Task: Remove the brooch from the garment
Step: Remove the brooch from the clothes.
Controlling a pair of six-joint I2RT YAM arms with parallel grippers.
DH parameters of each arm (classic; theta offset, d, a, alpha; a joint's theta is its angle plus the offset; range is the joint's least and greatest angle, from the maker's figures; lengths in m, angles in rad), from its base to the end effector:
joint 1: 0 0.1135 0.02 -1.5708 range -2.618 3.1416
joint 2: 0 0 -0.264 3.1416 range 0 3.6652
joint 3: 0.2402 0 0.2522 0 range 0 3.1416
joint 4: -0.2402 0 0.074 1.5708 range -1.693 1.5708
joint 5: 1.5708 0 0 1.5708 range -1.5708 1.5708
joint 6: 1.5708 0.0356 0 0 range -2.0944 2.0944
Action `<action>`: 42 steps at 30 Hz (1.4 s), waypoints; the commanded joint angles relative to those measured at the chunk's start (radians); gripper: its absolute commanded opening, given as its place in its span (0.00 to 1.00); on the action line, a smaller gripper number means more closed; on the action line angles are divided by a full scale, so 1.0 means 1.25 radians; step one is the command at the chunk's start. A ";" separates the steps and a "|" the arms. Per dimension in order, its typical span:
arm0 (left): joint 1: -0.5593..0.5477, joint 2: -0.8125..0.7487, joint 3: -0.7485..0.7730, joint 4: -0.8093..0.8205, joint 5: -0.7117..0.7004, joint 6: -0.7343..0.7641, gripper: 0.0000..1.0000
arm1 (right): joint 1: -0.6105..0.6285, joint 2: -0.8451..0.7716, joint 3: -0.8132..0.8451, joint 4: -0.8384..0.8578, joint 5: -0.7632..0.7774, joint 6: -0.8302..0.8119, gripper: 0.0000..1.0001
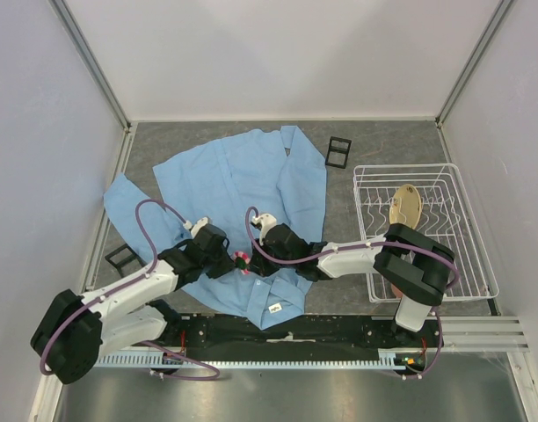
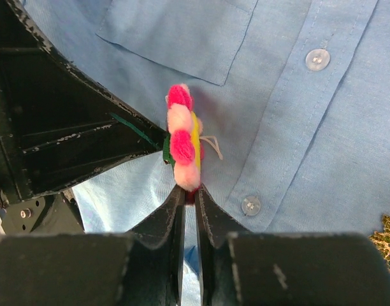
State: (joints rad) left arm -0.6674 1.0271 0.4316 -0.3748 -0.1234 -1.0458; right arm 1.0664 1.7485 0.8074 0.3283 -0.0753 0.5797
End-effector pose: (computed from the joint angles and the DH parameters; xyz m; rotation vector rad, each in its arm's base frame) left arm 0.1454 -0.1090 0.1615 -0.5404 2.5563 -0.5054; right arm 0.1663 0.3068 0.1477 -0.6154 2.2865 0.9621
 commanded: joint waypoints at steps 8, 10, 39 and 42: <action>0.009 0.003 0.001 0.038 0.012 -0.008 0.22 | 0.000 -0.029 0.020 -0.023 -0.024 -0.033 0.22; 0.010 -0.003 0.000 0.031 0.009 -0.008 0.22 | 0.000 -0.038 0.030 -0.050 -0.022 -0.045 0.24; 0.071 -0.150 0.142 -0.233 0.024 0.099 0.61 | -0.001 -0.021 0.152 -0.171 -0.073 -0.181 0.54; 0.118 -0.153 0.157 -0.243 0.056 0.089 0.60 | -0.001 -0.007 0.152 -0.158 -0.087 -0.191 0.53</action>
State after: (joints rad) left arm -0.5789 0.8516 0.5716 -0.6231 -0.0937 -0.9745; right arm 1.0630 1.7233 1.0023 0.0731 -0.1432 0.3649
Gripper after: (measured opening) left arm 0.613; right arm 0.538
